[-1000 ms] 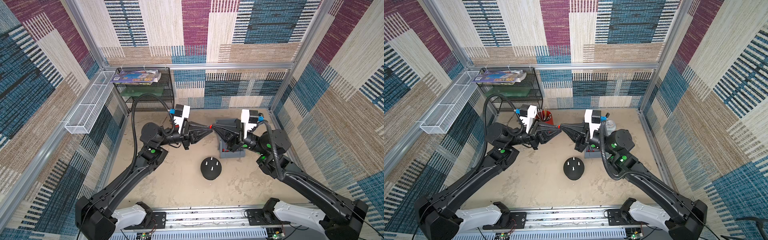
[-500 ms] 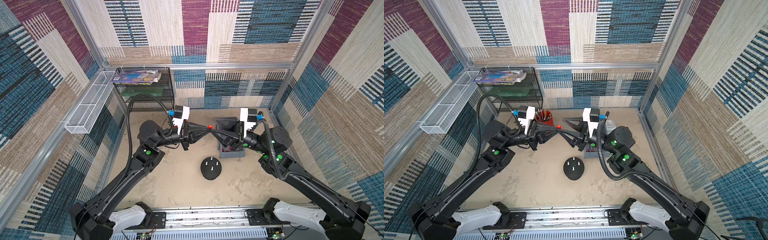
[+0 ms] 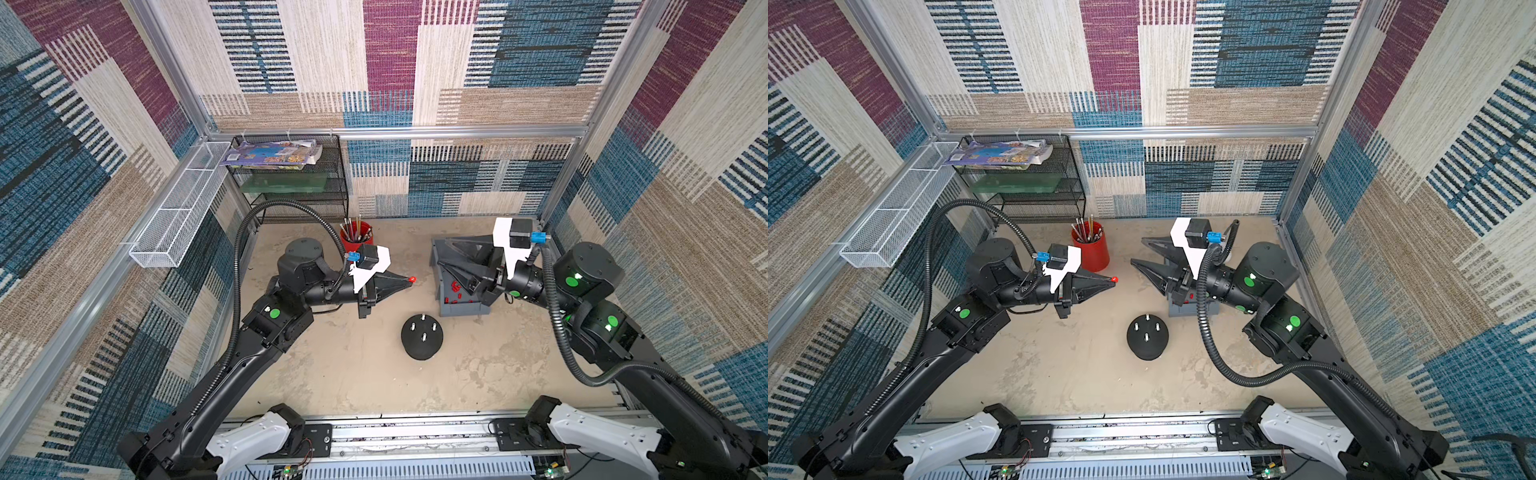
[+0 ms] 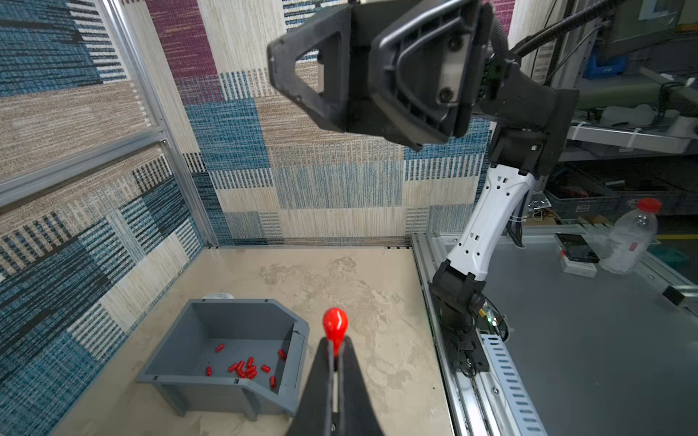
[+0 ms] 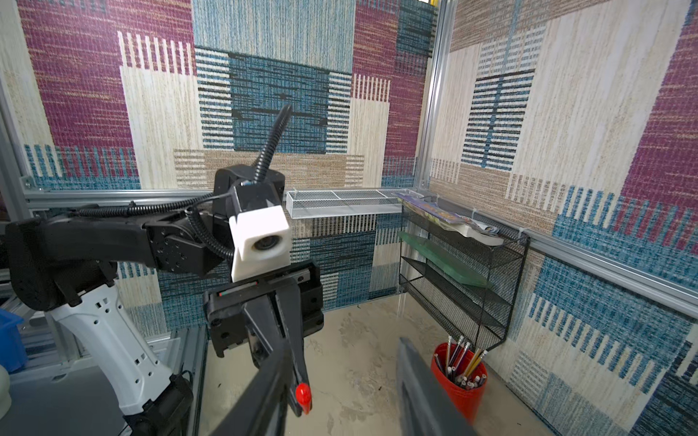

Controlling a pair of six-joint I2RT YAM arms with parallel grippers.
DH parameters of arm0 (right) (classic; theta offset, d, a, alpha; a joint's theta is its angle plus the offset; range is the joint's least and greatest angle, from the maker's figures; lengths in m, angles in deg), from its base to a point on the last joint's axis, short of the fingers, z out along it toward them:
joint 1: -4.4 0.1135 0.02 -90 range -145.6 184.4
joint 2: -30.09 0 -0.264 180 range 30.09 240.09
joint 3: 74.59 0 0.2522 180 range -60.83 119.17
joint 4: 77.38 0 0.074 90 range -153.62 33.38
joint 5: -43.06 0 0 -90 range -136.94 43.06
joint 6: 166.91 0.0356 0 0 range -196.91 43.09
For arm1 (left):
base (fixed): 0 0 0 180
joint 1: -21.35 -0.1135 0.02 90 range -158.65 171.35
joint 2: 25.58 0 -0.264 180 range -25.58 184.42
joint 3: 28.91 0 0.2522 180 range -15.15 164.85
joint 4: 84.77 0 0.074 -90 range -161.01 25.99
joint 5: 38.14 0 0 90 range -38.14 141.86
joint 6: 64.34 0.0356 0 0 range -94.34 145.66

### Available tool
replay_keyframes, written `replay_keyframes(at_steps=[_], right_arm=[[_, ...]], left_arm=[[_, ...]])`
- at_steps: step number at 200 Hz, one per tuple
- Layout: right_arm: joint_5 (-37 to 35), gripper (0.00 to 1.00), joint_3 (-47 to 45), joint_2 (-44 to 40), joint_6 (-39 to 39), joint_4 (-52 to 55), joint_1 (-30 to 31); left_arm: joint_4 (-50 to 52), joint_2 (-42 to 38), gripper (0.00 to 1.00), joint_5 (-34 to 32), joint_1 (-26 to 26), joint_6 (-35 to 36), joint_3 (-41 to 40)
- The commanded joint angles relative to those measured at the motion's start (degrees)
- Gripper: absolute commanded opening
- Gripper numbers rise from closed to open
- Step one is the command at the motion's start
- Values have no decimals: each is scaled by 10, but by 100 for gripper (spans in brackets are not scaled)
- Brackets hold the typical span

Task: Cover the protruding screws with screw protection sleeves
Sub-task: Pick up the screw protection sleeve from the storage box.

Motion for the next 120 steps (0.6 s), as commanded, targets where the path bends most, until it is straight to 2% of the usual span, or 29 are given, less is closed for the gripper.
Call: replay_keyframes(at_steps=[1,17,46,60,82,120], right_arm=[[71,36,33,27,-76,82,1],[97,34,50,41,-107,112,1],[81,33,33,30,-118,105,1],[82,28,30,33,-123,109,1],[99,25,36,45,-129,126,1],[107,21,31,54,-139,134,3]], left_arm=[[127,24,0,74,-2,67,49],[106,26,0,104,-10,48,35],[38,19,0,144,-26,4,1],[40,27,0,163,-34,-7,8],[50,42,0,187,-43,-11,21],[59,50,0,188,-48,-10,25]])
